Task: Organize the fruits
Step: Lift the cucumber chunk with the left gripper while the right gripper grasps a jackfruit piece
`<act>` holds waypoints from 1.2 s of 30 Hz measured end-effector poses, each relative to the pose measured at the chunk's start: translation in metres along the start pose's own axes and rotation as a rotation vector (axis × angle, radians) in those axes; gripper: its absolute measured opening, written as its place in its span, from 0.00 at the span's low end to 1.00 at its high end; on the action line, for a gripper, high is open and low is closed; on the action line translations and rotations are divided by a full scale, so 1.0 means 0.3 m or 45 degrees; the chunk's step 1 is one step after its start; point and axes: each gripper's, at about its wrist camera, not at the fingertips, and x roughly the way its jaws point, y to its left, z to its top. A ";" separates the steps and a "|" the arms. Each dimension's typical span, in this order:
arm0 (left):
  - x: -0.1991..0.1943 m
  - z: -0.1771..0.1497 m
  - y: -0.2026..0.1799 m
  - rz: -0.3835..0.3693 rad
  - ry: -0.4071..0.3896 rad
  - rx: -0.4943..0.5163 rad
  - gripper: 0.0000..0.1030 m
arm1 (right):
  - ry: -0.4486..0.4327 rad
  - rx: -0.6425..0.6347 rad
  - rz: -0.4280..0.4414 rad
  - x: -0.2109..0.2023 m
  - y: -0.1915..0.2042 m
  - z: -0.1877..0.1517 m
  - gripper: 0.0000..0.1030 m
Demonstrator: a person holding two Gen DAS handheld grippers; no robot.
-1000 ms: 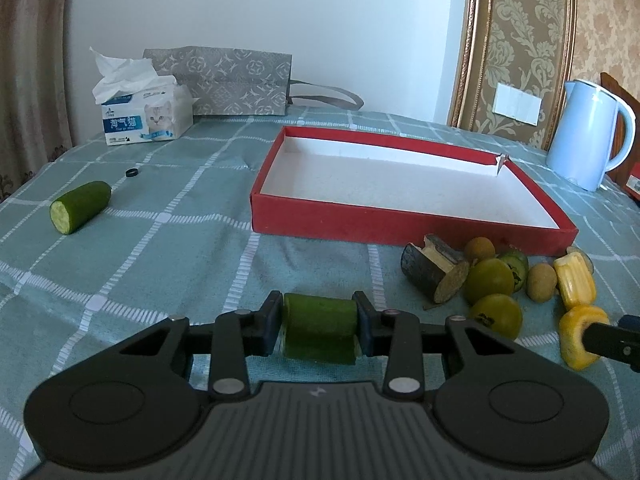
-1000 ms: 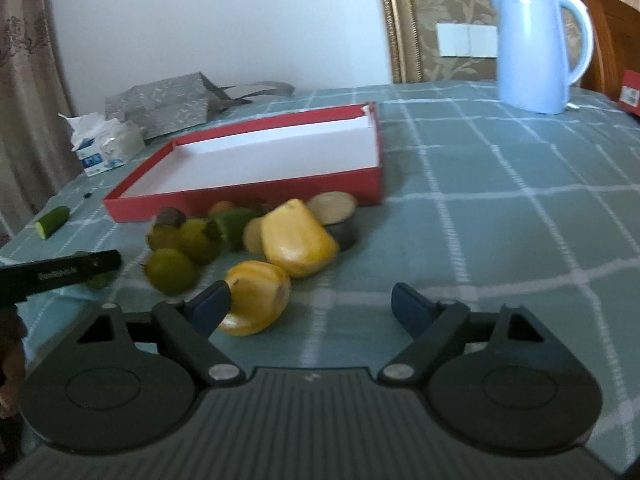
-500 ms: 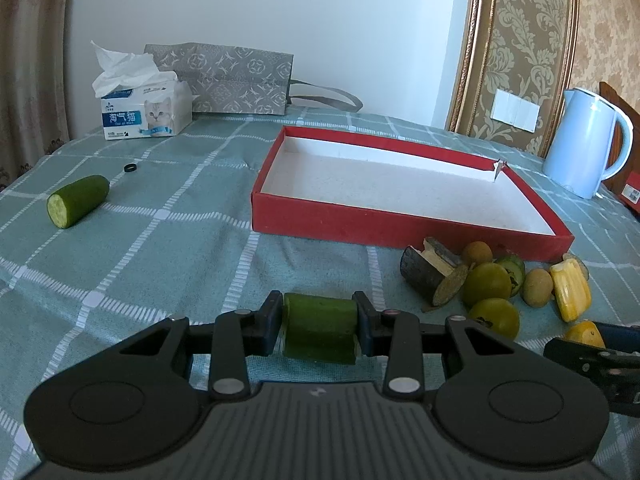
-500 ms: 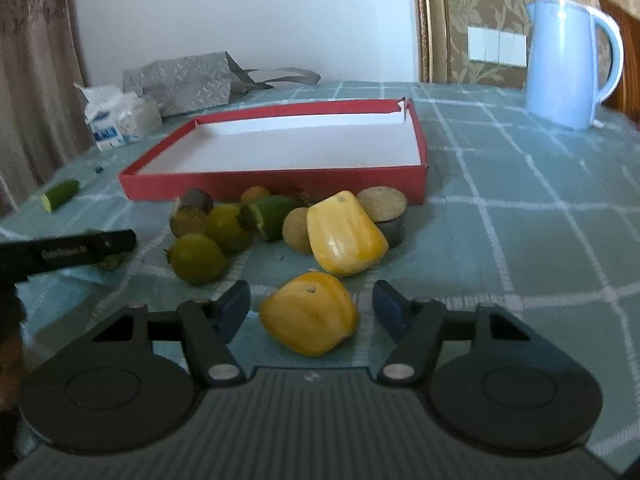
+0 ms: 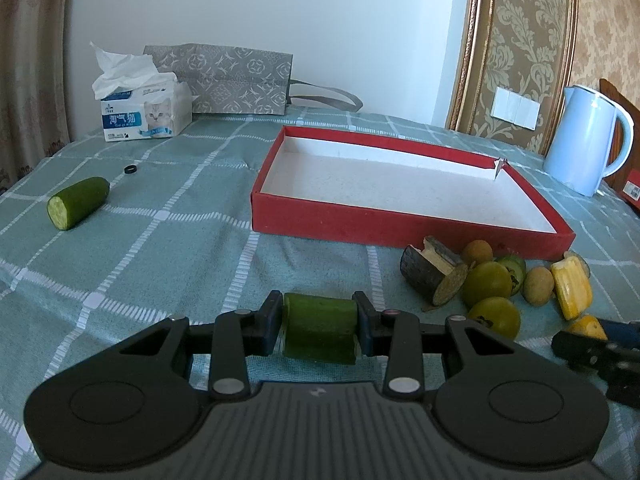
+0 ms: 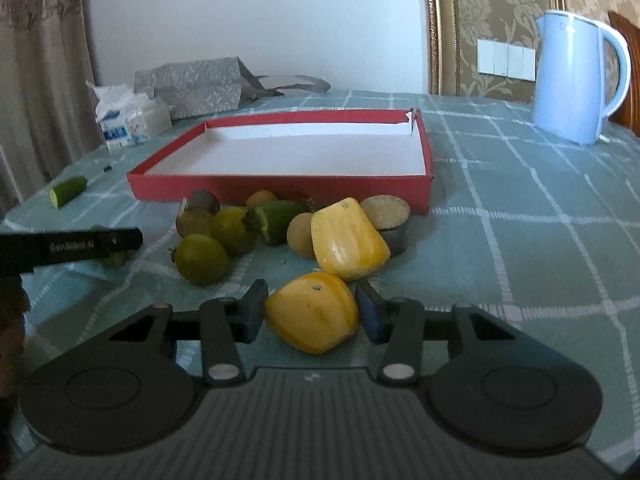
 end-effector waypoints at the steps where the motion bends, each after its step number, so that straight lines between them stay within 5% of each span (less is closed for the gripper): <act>1: 0.000 0.000 -0.002 0.004 0.000 0.004 0.36 | -0.010 0.014 0.008 -0.003 -0.007 0.001 0.44; 10: -0.025 0.065 -0.034 0.029 -0.036 0.060 0.32 | -0.109 0.091 0.057 -0.009 -0.041 0.009 0.44; 25: 0.109 0.352 -0.096 0.028 -0.067 0.188 0.26 | -0.145 0.133 0.108 -0.003 -0.067 0.014 0.44; 30: 0.055 0.310 -0.065 -0.010 -0.048 0.201 0.27 | -0.151 0.118 0.121 -0.006 -0.064 0.013 0.44; 36: -0.023 0.155 -0.009 -0.054 0.010 0.224 0.58 | -0.149 0.096 0.145 -0.007 -0.050 0.013 0.44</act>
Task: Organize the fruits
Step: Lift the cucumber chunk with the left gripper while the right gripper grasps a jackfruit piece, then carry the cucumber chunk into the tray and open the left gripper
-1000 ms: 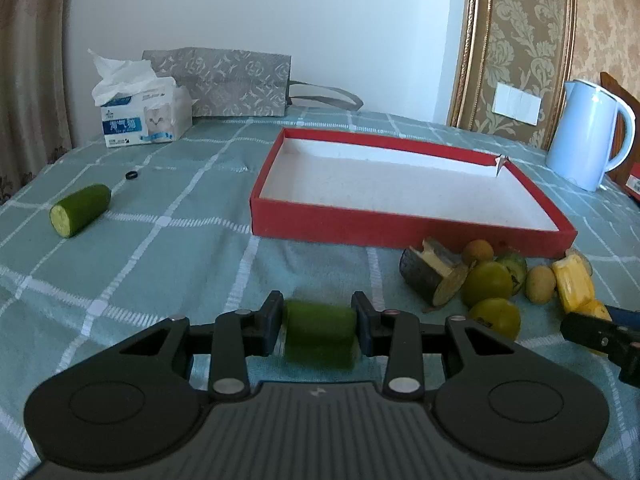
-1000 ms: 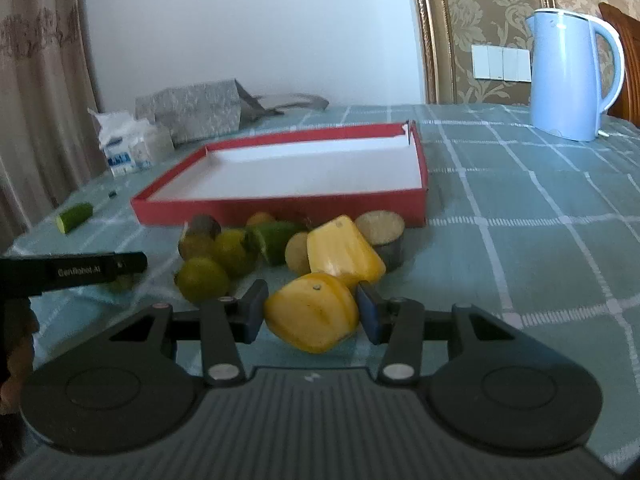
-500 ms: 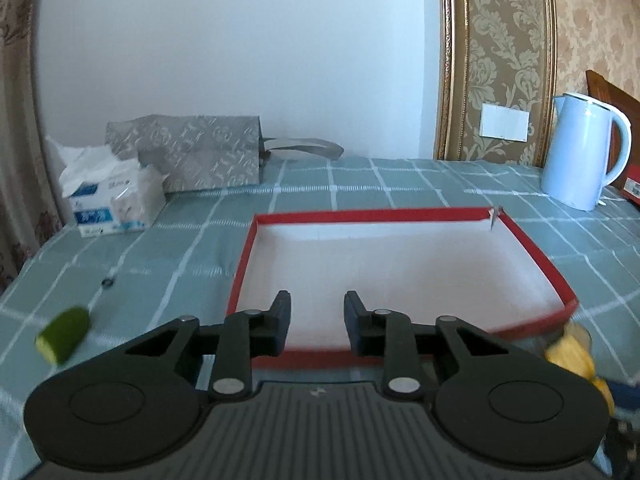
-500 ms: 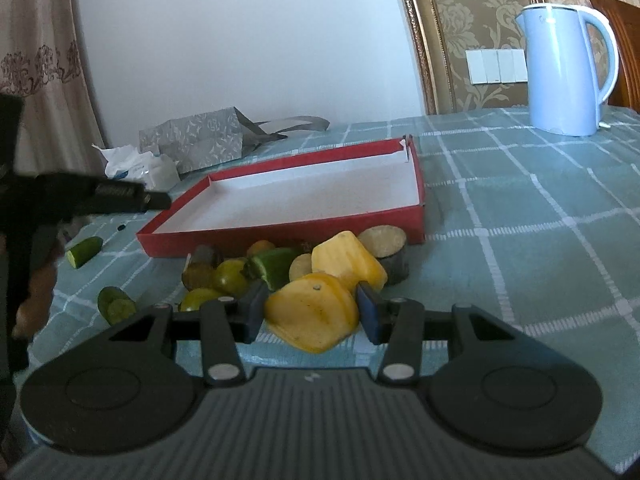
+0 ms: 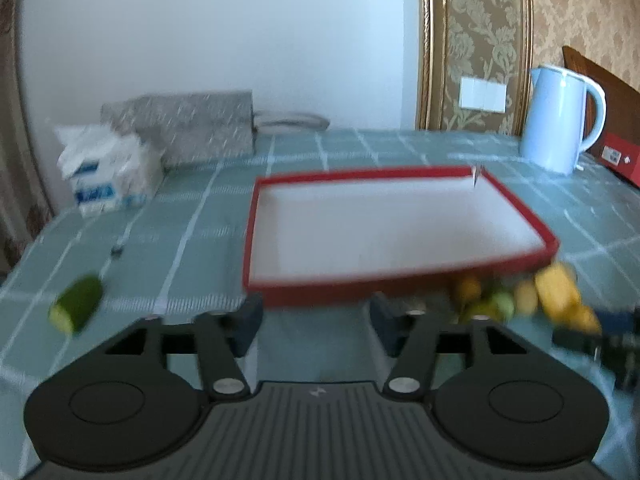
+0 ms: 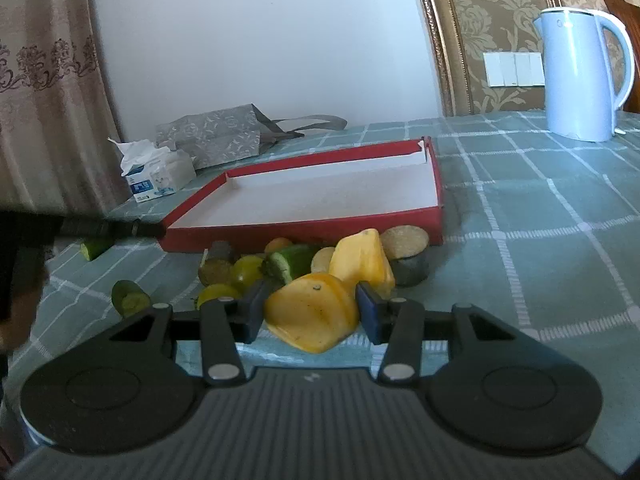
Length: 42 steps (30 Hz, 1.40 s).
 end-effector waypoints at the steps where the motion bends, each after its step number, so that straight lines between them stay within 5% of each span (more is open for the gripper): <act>1: -0.002 -0.020 0.002 -0.005 0.013 -0.003 0.58 | 0.000 -0.003 -0.001 0.000 0.003 -0.001 0.44; 8: 0.026 -0.109 -0.009 0.036 0.049 0.030 0.56 | 0.001 0.005 -0.004 0.000 0.002 -0.002 0.44; 11: 0.019 -0.114 -0.009 -0.052 0.045 -0.002 0.33 | 0.002 0.006 -0.005 0.000 0.004 -0.001 0.44; 14: 0.001 -0.131 -0.038 0.004 0.010 0.077 0.33 | 0.007 0.011 -0.007 0.004 0.001 0.000 0.44; 22: -0.028 -0.131 -0.017 0.001 -0.045 -0.019 0.32 | -0.001 0.011 -0.008 0.000 0.000 -0.001 0.44; 28: -0.032 -0.037 -0.034 0.028 -0.122 0.044 0.32 | 0.005 0.008 -0.004 0.002 0.005 -0.001 0.44; 34: 0.106 0.127 -0.048 0.041 -0.137 0.037 0.32 | 0.013 0.015 -0.003 0.004 0.003 0.000 0.44; 42: 0.371 0.236 -0.062 0.066 -0.011 -0.008 0.32 | 0.038 0.031 0.003 0.016 -0.005 0.000 0.44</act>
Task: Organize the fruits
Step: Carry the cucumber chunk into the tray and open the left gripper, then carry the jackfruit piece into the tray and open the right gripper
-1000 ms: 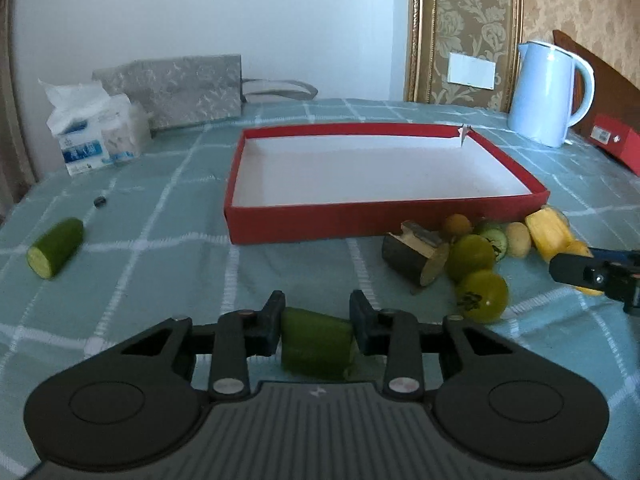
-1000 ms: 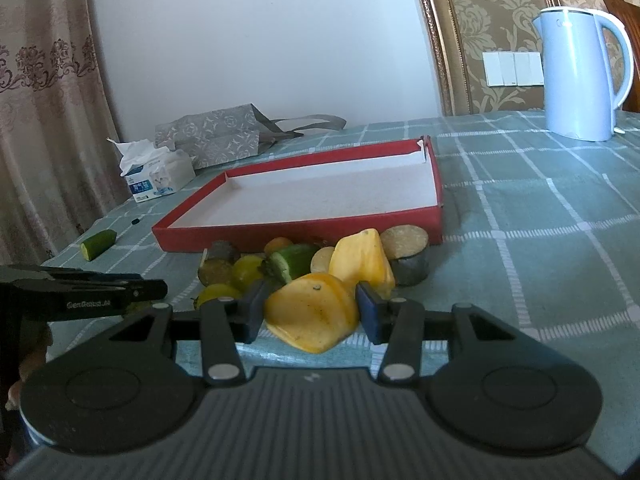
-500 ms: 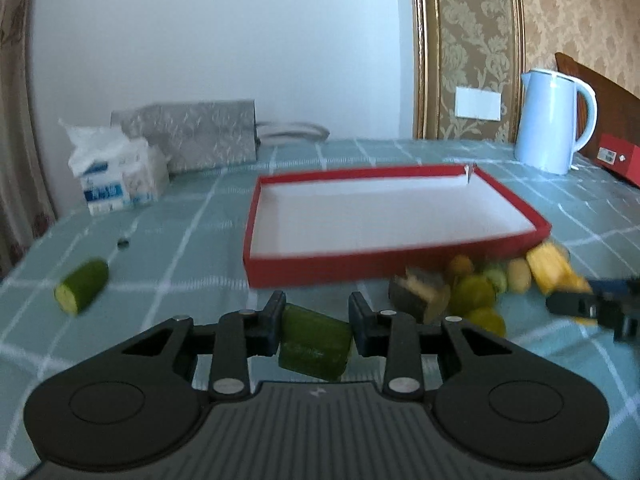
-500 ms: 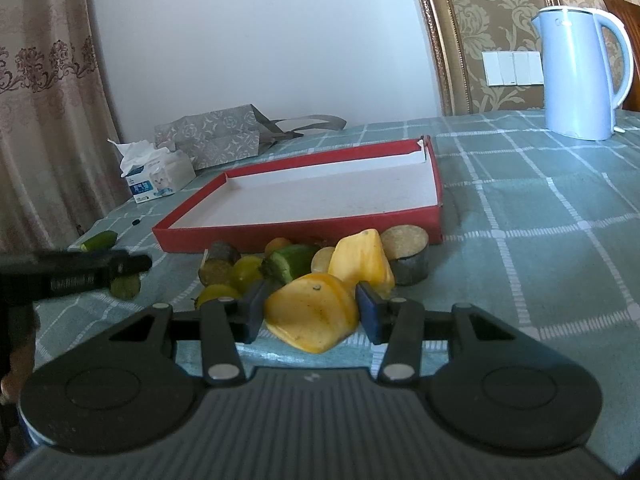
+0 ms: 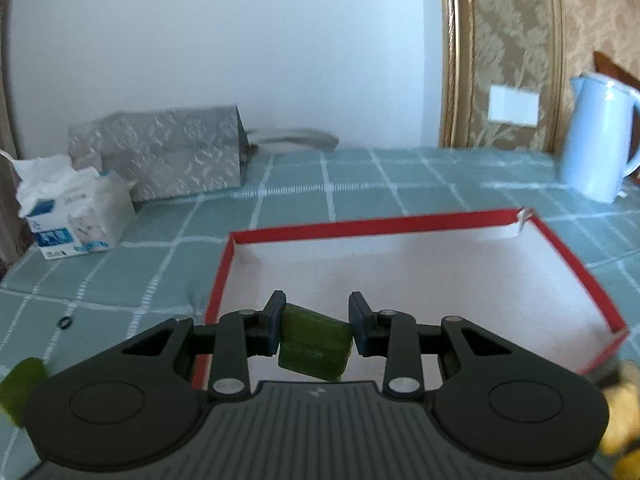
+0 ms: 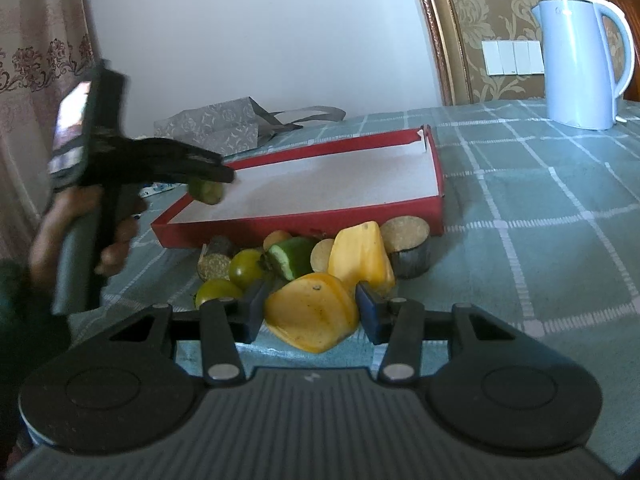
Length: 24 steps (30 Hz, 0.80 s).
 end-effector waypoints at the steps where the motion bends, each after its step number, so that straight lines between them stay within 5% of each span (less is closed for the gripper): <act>1: 0.027 0.002 -0.002 0.002 0.019 -0.008 0.32 | 0.004 0.001 0.001 0.002 -0.001 0.000 0.44; 5: 0.077 -0.001 -0.006 0.014 0.035 -0.009 0.34 | 0.014 0.005 0.005 0.007 -0.003 0.000 0.44; 7: 0.069 -0.005 -0.010 0.049 0.015 0.010 0.44 | 0.018 0.003 0.006 0.009 -0.002 0.001 0.44; 9: 0.044 -0.002 0.000 0.053 -0.032 -0.003 0.68 | 0.019 0.001 0.008 0.008 -0.002 0.002 0.44; 11: 0.003 0.000 0.024 0.069 -0.099 -0.059 0.76 | 0.018 0.003 0.010 0.008 -0.003 0.002 0.44; 18: -0.191 -0.083 0.125 0.110 -0.229 -0.258 0.80 | 0.000 -0.008 0.011 0.001 0.002 0.000 0.44; 24: -0.332 -0.233 0.157 0.152 -0.226 -0.269 0.85 | -0.031 -0.041 0.008 -0.017 0.016 -0.004 0.44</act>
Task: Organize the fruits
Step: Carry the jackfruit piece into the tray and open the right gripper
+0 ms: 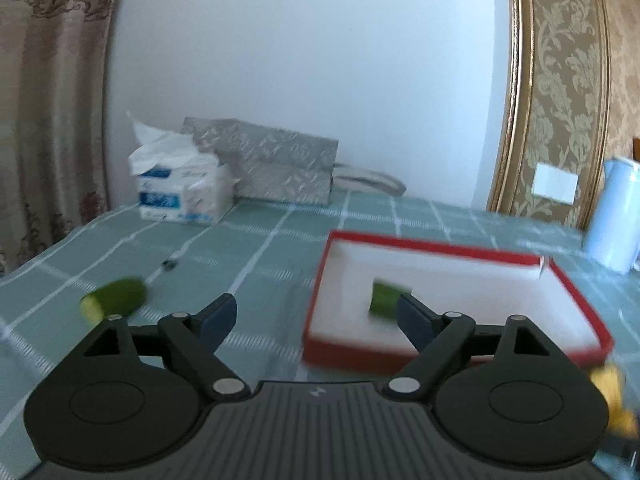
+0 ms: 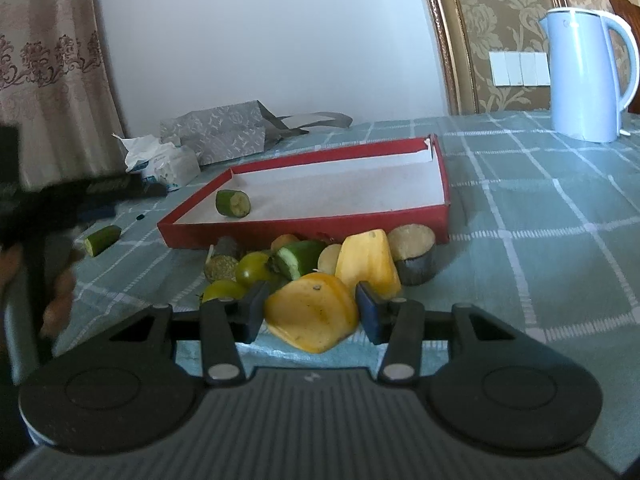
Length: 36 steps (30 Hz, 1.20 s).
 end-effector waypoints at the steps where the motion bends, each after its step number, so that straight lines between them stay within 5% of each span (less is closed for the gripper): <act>1: -0.010 -0.020 0.006 0.000 0.017 0.000 0.85 | -0.006 -0.003 -0.004 -0.003 0.002 0.001 0.44; 8: -0.007 -0.064 0.011 -0.039 0.098 0.037 0.85 | -0.060 -0.125 -0.065 -0.034 0.058 0.011 0.44; 14: 0.009 -0.077 0.008 -0.068 0.158 0.043 0.85 | -0.192 -0.300 -0.182 -0.024 0.093 0.186 0.44; 20: 0.028 -0.074 0.045 -0.044 0.190 -0.036 0.85 | -0.012 -0.347 -0.281 0.282 0.041 0.372 0.44; 27: 0.043 -0.074 0.048 -0.068 0.220 -0.052 0.85 | 0.258 -0.353 -0.319 0.555 0.001 0.405 0.43; 28: 0.045 -0.075 0.046 -0.071 0.221 -0.048 0.85 | 0.265 -0.345 -0.315 0.568 0.000 0.400 0.45; 31: 0.048 -0.076 0.038 -0.074 0.227 -0.031 0.85 | 0.260 -0.406 -0.335 0.592 0.018 0.388 0.76; 36: 0.045 -0.077 0.035 -0.084 0.228 -0.026 0.85 | 0.100 -0.473 -0.354 0.474 0.067 0.378 0.79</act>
